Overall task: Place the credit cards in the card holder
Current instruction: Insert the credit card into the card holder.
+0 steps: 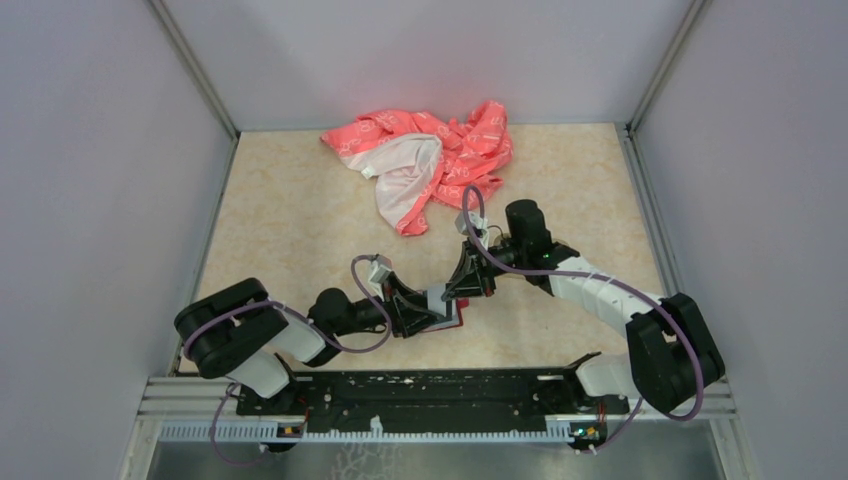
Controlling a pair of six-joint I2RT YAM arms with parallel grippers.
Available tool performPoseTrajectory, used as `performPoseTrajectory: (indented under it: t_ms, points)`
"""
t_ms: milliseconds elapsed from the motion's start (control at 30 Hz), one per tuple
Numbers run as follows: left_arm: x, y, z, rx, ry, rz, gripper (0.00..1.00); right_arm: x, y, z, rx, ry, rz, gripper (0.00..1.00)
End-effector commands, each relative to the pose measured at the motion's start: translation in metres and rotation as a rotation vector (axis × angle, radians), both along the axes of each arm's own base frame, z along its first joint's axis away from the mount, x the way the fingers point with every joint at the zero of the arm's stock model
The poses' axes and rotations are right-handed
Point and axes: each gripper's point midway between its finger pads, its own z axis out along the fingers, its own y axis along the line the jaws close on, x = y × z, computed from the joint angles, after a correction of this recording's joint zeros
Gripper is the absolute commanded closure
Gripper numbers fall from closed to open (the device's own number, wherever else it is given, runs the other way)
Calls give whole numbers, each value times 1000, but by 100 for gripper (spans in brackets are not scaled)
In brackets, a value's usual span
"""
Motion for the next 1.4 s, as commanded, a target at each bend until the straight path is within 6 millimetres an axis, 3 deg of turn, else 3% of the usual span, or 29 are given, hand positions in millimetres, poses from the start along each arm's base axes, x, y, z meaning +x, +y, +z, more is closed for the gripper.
performPoseTrajectory:
  t_ms: [0, 100, 200, 233, 300, 433, 500, 767, 1167, 1367]
  points:
    - [-5, 6, 66, -226, -173, -7, 46, -2, 4, 17, 47, -73, 35, 98]
    - [-6, 7, 69, -234, -175, -10, 57, -1, 4, 15, 43, -75, 31, 98]
    - [-6, 8, 73, -243, -184, -16, 93, -1, 4, 14, 39, -74, 31, 98]
    - [-7, 9, 74, -243, -188, -20, 100, -1, 5, 13, 38, -77, 31, 97]
    - [-8, 10, 73, -238, -197, -26, 100, -1, 5, 13, 32, -81, 28, 93]
    - [-4, 18, 61, -197, -177, -27, 100, 7, 5, 14, 10, -123, -7, 65]
    - [0, 23, 51, -156, -122, -39, 100, 8, 3, 14, -12, -140, -17, 58]
    - [1, 14, 16, 70, -47, -152, 100, 15, 2, 18, -21, -130, -66, 56]
    - [6, 13, 4, 259, -73, -205, 100, 14, 2, 20, -19, -112, -61, 58]
    - [9, 16, -2, 334, -71, -220, 100, 15, 1, 22, -17, -112, -61, 64]
